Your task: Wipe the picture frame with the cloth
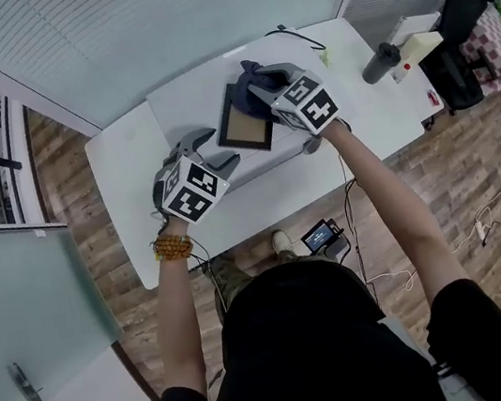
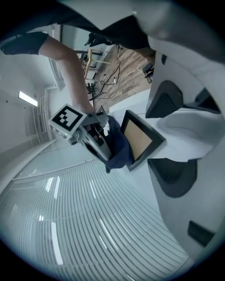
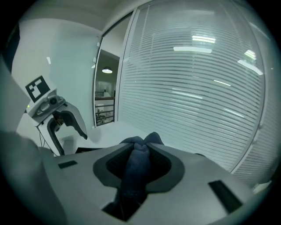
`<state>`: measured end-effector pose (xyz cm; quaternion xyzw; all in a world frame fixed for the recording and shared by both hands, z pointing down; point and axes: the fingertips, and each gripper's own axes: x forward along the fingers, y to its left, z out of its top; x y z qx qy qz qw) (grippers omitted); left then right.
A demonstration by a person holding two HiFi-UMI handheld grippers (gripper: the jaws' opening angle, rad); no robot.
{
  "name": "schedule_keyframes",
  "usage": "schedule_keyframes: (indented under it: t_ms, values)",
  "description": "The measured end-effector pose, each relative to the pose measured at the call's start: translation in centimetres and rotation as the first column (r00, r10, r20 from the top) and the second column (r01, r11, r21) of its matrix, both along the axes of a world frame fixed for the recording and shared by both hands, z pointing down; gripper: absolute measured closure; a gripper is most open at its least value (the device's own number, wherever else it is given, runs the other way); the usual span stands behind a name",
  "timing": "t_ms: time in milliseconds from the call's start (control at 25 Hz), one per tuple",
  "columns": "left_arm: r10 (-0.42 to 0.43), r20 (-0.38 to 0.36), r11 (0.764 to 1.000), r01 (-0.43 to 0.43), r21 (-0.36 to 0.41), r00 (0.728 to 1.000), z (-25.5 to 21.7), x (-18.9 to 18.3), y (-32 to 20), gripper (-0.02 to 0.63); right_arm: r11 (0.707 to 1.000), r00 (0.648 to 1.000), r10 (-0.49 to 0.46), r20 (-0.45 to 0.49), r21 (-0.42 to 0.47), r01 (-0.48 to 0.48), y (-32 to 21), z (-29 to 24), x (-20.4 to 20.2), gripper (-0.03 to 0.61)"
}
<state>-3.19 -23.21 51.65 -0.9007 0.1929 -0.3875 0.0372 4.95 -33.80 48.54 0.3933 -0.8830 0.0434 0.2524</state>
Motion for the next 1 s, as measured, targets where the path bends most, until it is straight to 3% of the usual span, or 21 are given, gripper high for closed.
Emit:
schedule_keyframes:
  t_ms: [160, 280, 400, 520, 640, 840, 1000]
  values:
    - [-0.104, -0.123, 0.994, 0.105, 0.007, 0.987, -2.3, -0.7, -1.7, 0.323, 0.997, 0.995, 0.002, 0.099, 0.072, -0.009, -0.6, -4.0, 2.8, 0.506]
    - [-0.054, -0.170, 0.998, 0.052, -0.019, 0.984, -2.5, 1.0, -1.3, 0.331, 0.999, 0.999, -0.002, 0.038, 0.043, 0.001, -1.3, -2.7, 3.4, 0.506]
    - [0.059, -0.061, 0.998, -0.060, -0.010, 0.996, -1.0, 2.6, 0.0, 0.323, 0.999, 0.999, -0.039, -0.036, 0.009, 0.039, -0.9, -0.4, 2.7, 0.506]
    - [0.130, 0.057, 0.992, -0.130, -0.004, 0.990, 0.9, 2.8, 0.7, 0.316, 0.997, 0.988, -0.070, -0.136, 0.022, 0.073, -0.2, 1.1, 2.2, 0.506]
    - [0.114, 0.030, 0.993, -0.113, -0.032, 0.993, 1.1, 2.8, 0.5, 0.319, 0.995, 0.978, -0.080, -0.192, 0.036, 0.088, 0.1, 2.1, 2.1, 0.506]
    - [0.077, -0.027, 0.997, -0.078, -0.026, 0.997, 1.0, 2.8, 0.2, 0.333, 0.997, 0.992, -0.060, -0.109, 0.039, 0.065, 0.5, 2.5, 2.1, 0.511]
    - [0.050, -0.073, 0.998, -0.052, -0.024, 0.996, 0.8, 2.6, -0.3, 0.373, 0.997, 0.992, -0.058, -0.115, 0.051, 0.064, 1.0, 2.6, 2.0, 0.514]
